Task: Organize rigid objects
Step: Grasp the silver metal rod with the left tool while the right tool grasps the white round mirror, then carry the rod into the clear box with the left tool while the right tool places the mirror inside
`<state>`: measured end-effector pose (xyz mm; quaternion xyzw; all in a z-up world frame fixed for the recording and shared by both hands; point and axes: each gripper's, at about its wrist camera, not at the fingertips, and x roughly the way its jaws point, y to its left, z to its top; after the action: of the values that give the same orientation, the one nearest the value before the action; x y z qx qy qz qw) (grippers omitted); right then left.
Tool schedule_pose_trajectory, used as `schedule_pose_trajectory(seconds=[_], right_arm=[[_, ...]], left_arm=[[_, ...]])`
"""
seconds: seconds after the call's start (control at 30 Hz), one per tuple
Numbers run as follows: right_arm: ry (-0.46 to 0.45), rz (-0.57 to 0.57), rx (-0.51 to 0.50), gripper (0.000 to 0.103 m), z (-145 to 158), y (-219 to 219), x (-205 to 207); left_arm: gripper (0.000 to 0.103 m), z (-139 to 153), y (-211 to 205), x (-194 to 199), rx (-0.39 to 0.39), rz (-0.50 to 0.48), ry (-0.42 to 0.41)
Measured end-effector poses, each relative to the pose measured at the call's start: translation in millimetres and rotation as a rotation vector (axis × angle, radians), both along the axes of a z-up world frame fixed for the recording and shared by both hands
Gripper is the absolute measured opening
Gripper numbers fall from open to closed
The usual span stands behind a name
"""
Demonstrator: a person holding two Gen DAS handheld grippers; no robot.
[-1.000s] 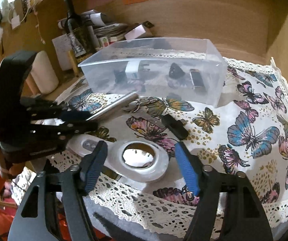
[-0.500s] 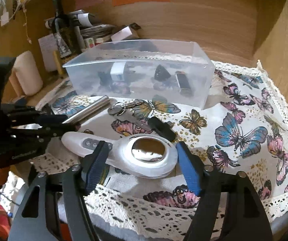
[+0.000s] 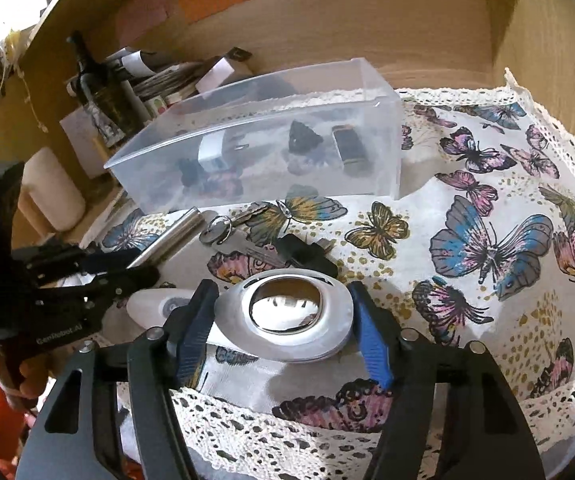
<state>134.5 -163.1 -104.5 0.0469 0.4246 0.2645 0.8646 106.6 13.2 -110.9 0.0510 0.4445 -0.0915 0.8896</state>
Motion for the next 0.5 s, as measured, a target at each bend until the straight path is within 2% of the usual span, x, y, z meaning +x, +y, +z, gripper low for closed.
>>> schedule_pose_trajectory(seconds=[0.1,0.27,0.5], right_arm=[[-0.029,-0.007,-0.024,0.062,4.3,-0.9,-4.2],[-0.125,-0.021,-0.099,0.062,20.4,-2.0,-9.7],[-0.206,-0.062,-0.077,0.062,48.3,-17.0,-6.2]], left_arm=[[0.015,-0.6,-11.0,-10.3,0.042,-0.016,-0.038],[0.015,11.1,-12.1,-20.7,0.035,-0.006,-0.085],[0.015,40.6,2.1,-23.8,-0.001,0.039,-0.161]])
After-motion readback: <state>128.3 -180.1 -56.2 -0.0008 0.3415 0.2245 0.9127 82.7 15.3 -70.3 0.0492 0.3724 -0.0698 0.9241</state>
